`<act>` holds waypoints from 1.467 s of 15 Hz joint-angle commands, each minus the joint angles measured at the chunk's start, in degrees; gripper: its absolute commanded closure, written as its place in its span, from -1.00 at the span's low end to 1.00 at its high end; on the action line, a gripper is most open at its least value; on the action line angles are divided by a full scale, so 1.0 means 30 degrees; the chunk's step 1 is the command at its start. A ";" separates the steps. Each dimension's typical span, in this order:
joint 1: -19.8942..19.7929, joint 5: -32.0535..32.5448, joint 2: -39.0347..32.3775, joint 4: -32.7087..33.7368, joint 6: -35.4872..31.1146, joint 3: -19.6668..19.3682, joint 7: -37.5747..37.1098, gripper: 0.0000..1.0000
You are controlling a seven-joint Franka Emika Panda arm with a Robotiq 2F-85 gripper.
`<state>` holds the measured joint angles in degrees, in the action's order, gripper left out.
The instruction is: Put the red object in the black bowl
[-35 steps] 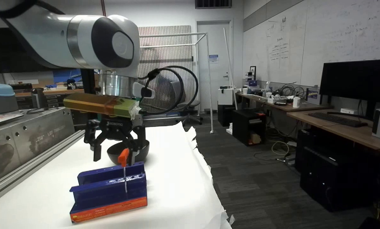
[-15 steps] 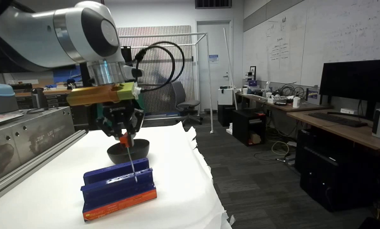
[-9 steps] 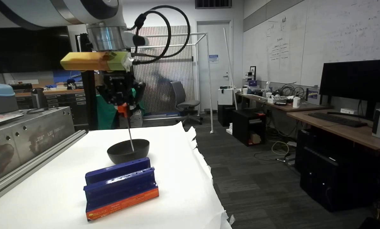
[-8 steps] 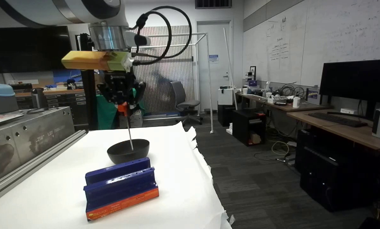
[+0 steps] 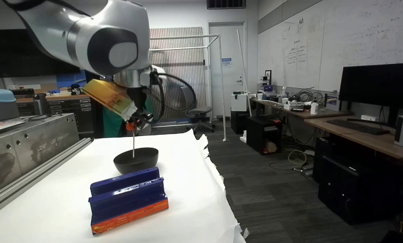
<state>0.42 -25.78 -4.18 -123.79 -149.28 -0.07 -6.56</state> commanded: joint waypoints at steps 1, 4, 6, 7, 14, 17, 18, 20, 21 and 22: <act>0.0168 -0.3841 -0.2278 0.1292 -0.3582 0.1119 0.0127 0.79; -0.0021 -0.6515 -0.4183 0.2442 -0.5345 0.2091 0.0994 0.79; -0.0201 -0.7393 -0.5199 0.3106 -0.5956 0.2473 0.1361 0.78; -0.0262 -0.7592 -0.5666 0.3447 -0.6093 0.2527 0.1416 0.78; -0.0597 -0.7075 -0.8038 0.5179 -0.6064 0.2111 0.0944 -0.26; -0.0410 -0.6436 -0.8028 0.5310 -0.5618 0.1536 0.0484 -0.72; -0.0266 -0.6041 -0.7752 0.5161 -0.5409 0.1275 0.0347 -0.88; 0.0101 -0.4119 -0.6947 0.4580 -0.5058 0.0655 -0.0641 -1.00; 0.0565 -0.2720 -0.6273 0.4105 -0.4667 -0.0065 -0.1613 -1.00; 0.0816 -0.1489 -0.5847 0.3953 -0.4330 -0.0547 -0.2401 -1.00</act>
<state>-0.26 -38.34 -26.68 -109.66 -165.39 2.82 -7.43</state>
